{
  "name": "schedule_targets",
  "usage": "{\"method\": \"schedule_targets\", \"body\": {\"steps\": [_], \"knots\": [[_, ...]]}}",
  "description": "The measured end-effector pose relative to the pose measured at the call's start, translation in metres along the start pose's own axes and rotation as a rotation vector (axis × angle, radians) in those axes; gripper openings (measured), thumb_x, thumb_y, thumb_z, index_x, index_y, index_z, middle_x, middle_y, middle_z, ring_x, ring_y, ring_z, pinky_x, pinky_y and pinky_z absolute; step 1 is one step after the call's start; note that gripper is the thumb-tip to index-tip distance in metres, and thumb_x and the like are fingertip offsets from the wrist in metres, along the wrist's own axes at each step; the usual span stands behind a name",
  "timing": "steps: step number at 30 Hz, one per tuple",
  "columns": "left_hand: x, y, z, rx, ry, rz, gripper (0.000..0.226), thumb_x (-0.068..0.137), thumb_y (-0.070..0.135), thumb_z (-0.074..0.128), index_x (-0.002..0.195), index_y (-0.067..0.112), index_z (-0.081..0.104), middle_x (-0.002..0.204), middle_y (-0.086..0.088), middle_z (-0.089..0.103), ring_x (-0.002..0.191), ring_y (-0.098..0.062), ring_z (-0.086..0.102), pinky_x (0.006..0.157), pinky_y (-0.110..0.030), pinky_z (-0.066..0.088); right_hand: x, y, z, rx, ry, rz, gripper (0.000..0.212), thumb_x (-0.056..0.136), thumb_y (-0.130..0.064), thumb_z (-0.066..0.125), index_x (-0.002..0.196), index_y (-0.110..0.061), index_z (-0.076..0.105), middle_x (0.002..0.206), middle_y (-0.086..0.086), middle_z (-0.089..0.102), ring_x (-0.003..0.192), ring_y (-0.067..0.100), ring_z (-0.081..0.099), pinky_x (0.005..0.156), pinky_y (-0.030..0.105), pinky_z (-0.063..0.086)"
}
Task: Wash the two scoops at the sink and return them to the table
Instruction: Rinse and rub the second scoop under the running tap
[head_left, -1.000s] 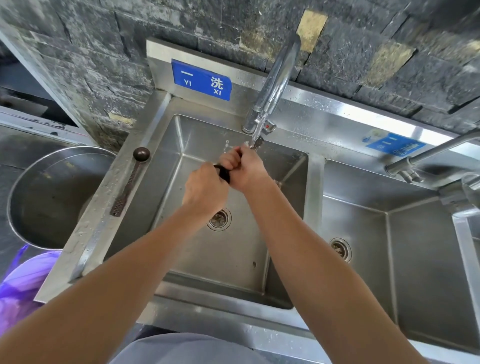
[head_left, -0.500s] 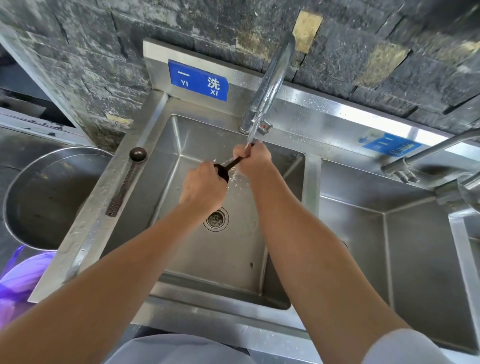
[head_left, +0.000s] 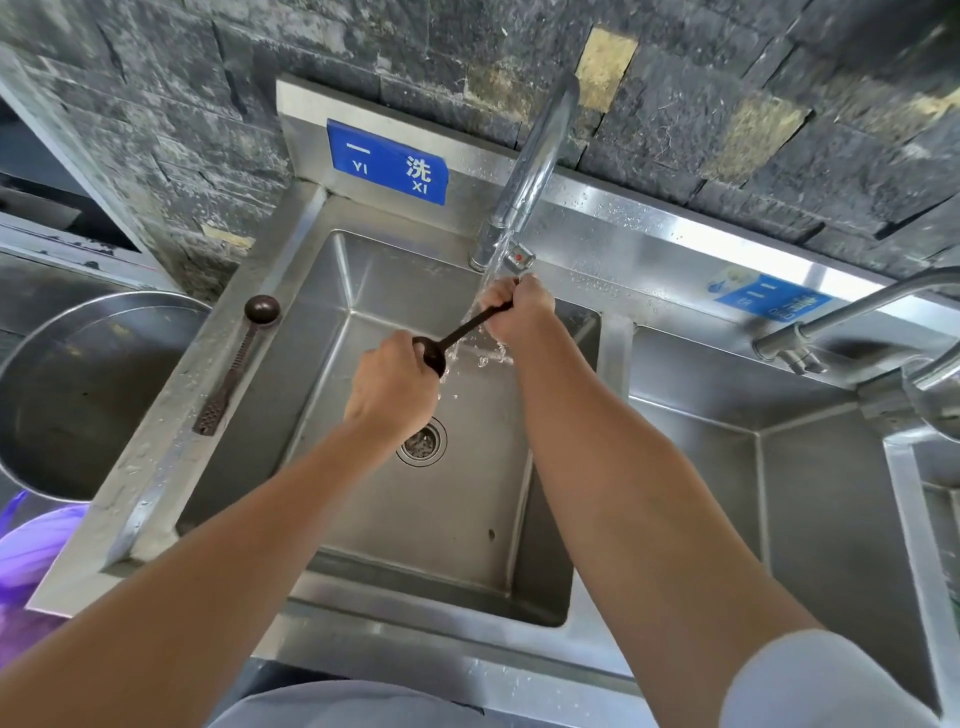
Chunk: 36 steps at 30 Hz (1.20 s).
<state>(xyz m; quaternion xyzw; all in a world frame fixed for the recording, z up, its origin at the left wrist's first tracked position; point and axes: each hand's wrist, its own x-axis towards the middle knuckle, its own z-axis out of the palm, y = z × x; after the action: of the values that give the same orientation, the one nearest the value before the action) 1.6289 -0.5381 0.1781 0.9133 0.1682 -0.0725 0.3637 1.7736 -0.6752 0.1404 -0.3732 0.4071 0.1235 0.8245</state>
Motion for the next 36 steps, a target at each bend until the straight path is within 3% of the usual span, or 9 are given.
{"method": "schedule_targets", "body": {"steps": [2, 5, 8, 12, 16, 21, 27, 32, 36], "knots": [[0.010, 0.001, 0.002, -0.032, 0.007, -0.012, 0.027, 0.101, 0.023, 0.033, 0.095, 0.009, 0.055, 0.080, -0.008, 0.059, 0.066, -0.025, 0.058, 0.050, -0.033, 0.041, -0.003, -0.002, -0.003, 0.015, -0.071, 0.016, 0.034, 0.104, -0.019, 0.040, 0.072, -0.010, 0.043, 0.047, 0.002, 0.040, 0.037, 0.015, 0.036, 0.039, 0.023, 0.033], [0.032, -0.007, 0.003, -0.179, -0.013, -0.164, 0.030, 0.100, 0.023, 0.036, 0.116, 0.006, 0.054, 0.100, -0.018, 0.064, 0.082, -0.035, 0.064, 0.070, -0.044, 0.057, -0.008, -0.013, -0.021, -0.117, -0.147, 0.018, 0.017, 0.100, -0.003, 0.047, 0.086, 0.001, 0.055, 0.070, 0.017, 0.064, 0.062, 0.026, 0.065, 0.057, 0.039, 0.056], [0.050, -0.013, 0.009, -0.507, -0.077, -0.347, 0.035, 0.100, 0.017, 0.037, 0.132, 0.011, 0.050, 0.087, -0.014, 0.061, 0.058, -0.023, 0.057, 0.059, -0.036, 0.057, -0.007, -0.030, -0.045, -0.316, -0.169, -0.038, 0.012, 0.098, -0.002, 0.052, 0.096, 0.006, 0.060, 0.092, 0.027, 0.074, 0.082, 0.035, 0.075, 0.065, 0.041, 0.061], [0.060, -0.008, 0.021, -0.783, -0.156, -0.450, 0.035, 0.102, 0.015, 0.042, 0.136, 0.013, 0.049, 0.068, -0.006, 0.050, 0.055, -0.017, 0.047, 0.056, -0.031, 0.049, -0.009, -0.044, -0.066, -0.334, -0.143, -0.106, 0.013, 0.097, -0.002, 0.055, 0.102, 0.008, 0.063, 0.098, 0.026, 0.073, 0.084, 0.034, 0.075, 0.066, 0.039, 0.062], [0.058, 0.004, 0.037, -0.885, -0.219, -0.471, 0.030, 0.101, 0.016, 0.045, 0.129, 0.008, 0.054, 0.068, -0.006, 0.050, 0.060, -0.018, 0.049, 0.063, -0.033, 0.051, -0.016, -0.058, -0.088, -0.353, -0.093, -0.123, 0.020, 0.098, -0.002, 0.053, 0.110, 0.009, 0.063, 0.106, 0.026, 0.070, 0.086, 0.032, 0.074, 0.063, 0.033, 0.062], [0.055, 0.014, 0.044, -1.082, -0.273, -0.575, 0.017, 0.092, 0.020, 0.053, 0.101, 0.007, 0.060, 0.071, -0.005, 0.048, 0.069, -0.020, 0.047, 0.064, -0.038, 0.051, -0.026, -0.068, -0.115, -0.357, -0.053, -0.096, 0.016, 0.096, -0.002, 0.057, 0.108, 0.006, 0.064, 0.103, 0.025, 0.071, 0.078, 0.030, 0.076, 0.062, 0.031, 0.062], [0.061, 0.014, 0.053, -1.310, -0.322, -0.686, 0.033, 0.093, 0.039, 0.048, 0.099, 0.008, 0.057, 0.075, -0.006, 0.044, 0.066, -0.019, 0.039, 0.074, -0.043, 0.052, -0.041, -0.056, -0.153, -0.323, -0.145, -0.018, 0.024, 0.094, 0.003, 0.058, 0.117, 0.009, 0.059, 0.104, 0.029, 0.071, 0.087, 0.034, 0.075, 0.061, 0.027, 0.061], [0.066, 0.014, 0.061, -1.562, -0.375, -0.695, 0.031, 0.097, 0.030, 0.040, 0.086, 0.005, 0.055, 0.076, -0.012, 0.059, 0.072, -0.026, 0.059, 0.077, -0.039, 0.052, -0.049, -0.034, -0.175, -0.275, -0.154, 0.037, 0.024, 0.093, 0.003, 0.058, 0.117, 0.010, 0.058, 0.105, 0.031, 0.071, 0.088, 0.036, 0.074, 0.061, 0.028, 0.061], [0.070, 0.017, 0.061, -1.717, -0.365, -0.720, 0.038, 0.099, 0.022, 0.035, 0.088, -0.001, 0.062, 0.083, -0.015, 0.068, 0.073, -0.030, 0.069, 0.077, -0.036, 0.056, -0.051, -0.018, -0.189, -0.260, -0.163, 0.087, 0.035, 0.086, 0.002, 0.065, 0.118, 0.010, 0.056, 0.109, 0.031, 0.070, 0.095, 0.036, 0.073, 0.064, 0.028, 0.061]]}}
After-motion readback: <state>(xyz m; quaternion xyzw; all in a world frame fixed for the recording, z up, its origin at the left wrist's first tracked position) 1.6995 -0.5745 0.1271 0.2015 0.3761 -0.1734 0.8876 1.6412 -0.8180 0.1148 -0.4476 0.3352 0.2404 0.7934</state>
